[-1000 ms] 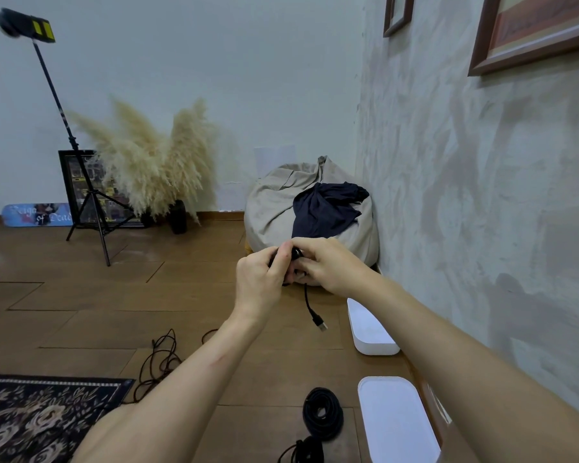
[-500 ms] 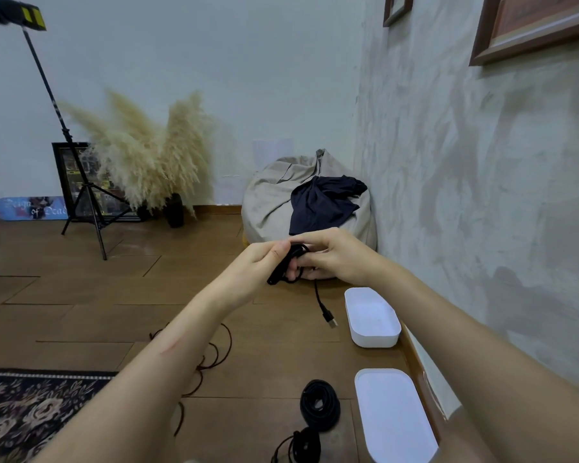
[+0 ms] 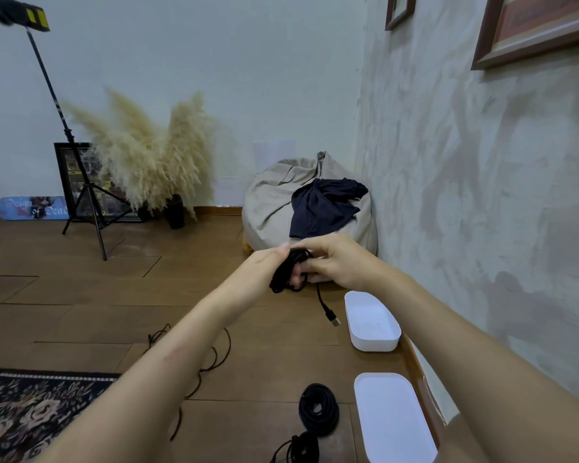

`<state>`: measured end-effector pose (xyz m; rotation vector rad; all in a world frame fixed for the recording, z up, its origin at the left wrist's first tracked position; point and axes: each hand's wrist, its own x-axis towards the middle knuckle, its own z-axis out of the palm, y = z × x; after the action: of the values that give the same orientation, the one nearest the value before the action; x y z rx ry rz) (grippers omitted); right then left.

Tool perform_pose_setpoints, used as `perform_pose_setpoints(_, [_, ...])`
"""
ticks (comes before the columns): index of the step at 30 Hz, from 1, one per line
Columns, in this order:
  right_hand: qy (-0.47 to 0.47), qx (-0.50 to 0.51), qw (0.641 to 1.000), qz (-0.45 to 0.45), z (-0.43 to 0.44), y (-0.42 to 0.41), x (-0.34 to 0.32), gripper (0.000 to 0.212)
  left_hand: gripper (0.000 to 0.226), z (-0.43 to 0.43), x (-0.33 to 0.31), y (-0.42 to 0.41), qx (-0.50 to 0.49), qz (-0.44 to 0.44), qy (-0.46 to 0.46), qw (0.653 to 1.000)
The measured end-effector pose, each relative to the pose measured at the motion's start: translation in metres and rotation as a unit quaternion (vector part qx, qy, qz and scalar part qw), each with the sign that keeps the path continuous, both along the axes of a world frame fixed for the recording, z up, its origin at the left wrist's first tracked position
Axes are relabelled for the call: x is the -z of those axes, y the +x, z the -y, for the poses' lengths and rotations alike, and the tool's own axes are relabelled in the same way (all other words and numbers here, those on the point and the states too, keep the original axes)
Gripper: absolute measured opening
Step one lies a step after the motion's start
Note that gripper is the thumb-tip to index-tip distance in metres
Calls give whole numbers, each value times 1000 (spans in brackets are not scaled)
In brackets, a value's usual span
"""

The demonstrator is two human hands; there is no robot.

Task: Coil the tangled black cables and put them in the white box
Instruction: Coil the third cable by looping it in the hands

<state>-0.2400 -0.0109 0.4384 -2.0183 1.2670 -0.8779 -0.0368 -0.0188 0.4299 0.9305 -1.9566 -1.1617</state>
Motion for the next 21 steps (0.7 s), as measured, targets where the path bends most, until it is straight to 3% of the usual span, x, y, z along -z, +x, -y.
perform_pose_setpoints(2, [-6, -11, 1000, -27, -5, 1, 1, 35, 50, 5, -2, 12, 58, 8, 37, 998])
perform_pose_setpoints(5, [-30, 0, 997, -71, -2, 2, 2, 38, 42, 7, 1, 17, 76, 65, -20, 995])
perform_pose_setpoints(8, [-39, 6, 994, -99, 3, 0, 5, 41, 36, 7, 2, 16, 80, 57, -5, 995])
perform_pose_setpoints(10, [-41, 9, 995, -89, 3, 0, 5, 37, 36, 6, 4, 14, 55, 53, -18, 997])
perform_pose_setpoints(14, [-27, 26, 999, -29, 6, 0, 5, 30, 34, 0, 14, 0, -62, 92, -175, 978])
perform_pose_setpoints(18, [-36, 35, 999, -11, 9, -3, 7, 43, 21, -7, 13, -9, -73, 130, -212, 966])
perform_pose_setpoints(21, [-41, 41, 998, -14, 13, -2, 11, 43, 25, -10, 10, -11, -74, 155, -212, 962])
